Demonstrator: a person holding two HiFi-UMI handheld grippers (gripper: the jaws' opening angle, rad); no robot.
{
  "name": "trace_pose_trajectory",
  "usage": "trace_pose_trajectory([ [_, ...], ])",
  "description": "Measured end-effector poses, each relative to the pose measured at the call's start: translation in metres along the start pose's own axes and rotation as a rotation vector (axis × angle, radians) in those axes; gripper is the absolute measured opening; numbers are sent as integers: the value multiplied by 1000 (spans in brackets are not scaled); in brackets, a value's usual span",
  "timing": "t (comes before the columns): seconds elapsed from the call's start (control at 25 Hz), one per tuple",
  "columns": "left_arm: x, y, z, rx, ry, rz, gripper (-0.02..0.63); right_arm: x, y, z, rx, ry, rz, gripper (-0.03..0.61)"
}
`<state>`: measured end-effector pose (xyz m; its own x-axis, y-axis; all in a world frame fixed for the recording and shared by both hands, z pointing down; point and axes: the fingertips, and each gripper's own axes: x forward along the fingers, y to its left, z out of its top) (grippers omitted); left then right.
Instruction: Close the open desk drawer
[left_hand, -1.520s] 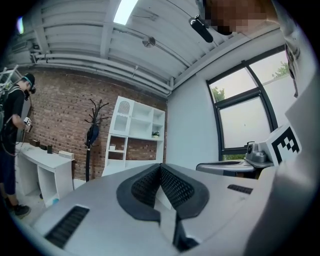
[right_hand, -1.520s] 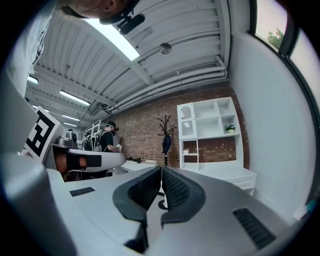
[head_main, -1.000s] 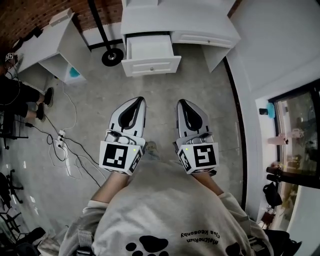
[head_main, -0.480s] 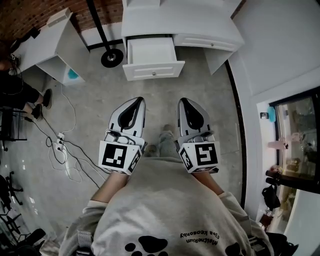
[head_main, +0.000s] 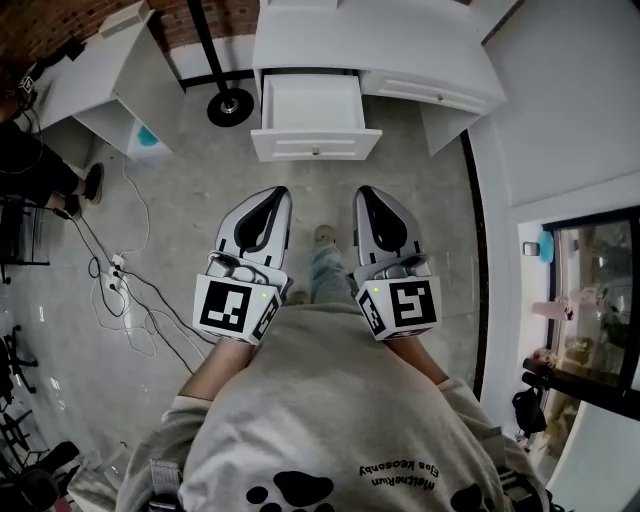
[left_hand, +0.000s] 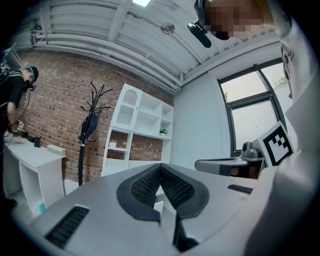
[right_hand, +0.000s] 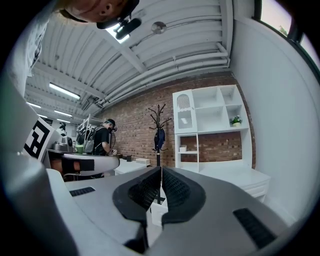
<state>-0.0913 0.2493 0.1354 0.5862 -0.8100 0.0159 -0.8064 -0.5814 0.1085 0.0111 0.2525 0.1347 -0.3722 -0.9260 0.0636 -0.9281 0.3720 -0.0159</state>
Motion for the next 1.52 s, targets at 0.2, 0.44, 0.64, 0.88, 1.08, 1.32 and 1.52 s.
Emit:
trace_pose_trajectory([
  [0.2,43,26,-2,-22,-7,22,18,51,-23,-2,1,14,36,32],
  [0.44,111,54,4,-11,-10,40,18,119,-66,-1,0,31,74,32],
  [0.64,166,69,7,1,-5,66,18,165,-102,-1,7,44,113,32],
  [0.88,222,85,9,10,-1,108,18,214,-136,1,7,45,180,32],
  [1.08,249,93,3,-3,10,132,18,240,-150,-1,-11,40,231,32],
  [1.32,261,109,-7,-11,32,140,18,263,-156,-9,-1,51,234,32],
  [1.52,265,128,-13,-6,43,105,18,279,-151,-18,-15,64,210,32],
])
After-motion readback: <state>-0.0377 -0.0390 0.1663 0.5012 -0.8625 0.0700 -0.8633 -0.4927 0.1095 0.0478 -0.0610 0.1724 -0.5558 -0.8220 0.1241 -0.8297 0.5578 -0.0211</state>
